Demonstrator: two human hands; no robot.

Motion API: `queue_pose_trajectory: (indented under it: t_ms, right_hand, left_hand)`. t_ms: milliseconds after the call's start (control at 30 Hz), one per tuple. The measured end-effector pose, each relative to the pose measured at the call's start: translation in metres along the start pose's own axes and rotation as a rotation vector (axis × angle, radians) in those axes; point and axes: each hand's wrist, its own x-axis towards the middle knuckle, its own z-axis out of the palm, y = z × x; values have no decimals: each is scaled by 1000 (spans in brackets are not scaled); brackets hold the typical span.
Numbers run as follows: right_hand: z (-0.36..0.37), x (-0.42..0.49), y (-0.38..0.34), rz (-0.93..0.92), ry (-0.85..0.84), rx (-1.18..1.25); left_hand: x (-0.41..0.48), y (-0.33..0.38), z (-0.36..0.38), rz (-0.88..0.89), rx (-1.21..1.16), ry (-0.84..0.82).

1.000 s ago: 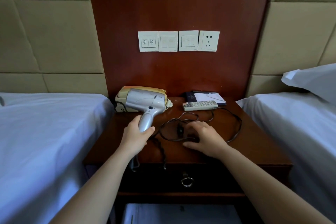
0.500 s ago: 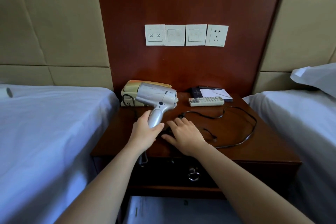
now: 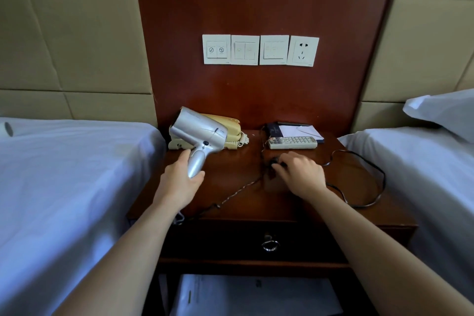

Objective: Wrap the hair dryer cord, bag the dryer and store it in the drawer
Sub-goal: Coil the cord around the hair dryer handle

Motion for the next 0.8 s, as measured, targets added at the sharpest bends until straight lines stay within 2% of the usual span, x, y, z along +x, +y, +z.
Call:
queue_pose_trajectory:
  t_ms: [167, 333, 467, 600, 700, 800]
  right_hand:
    - [-14, -5, 43, 260, 141, 28]
    - [-11, -14, 73, 379, 84, -28]
    - [-4, -14, 66, 310, -10, -63]
    - [4, -15, 54, 182, -54, 8]
    - [13, -11, 42, 79, -141, 51]
    - [20, 0, 35, 62, -168, 122]
  left_hand:
    - [-1, -5, -3, 71, 109, -23]
    - [-1, -6, -4, 81, 169, -20]
    - [-7, 4, 0, 99, 240, -59]
    - [-15, 20, 11, 126, 328, -142]
    - [-17, 25, 17, 102, 287, -162]
    - [-16, 25, 21, 54, 242, -142]
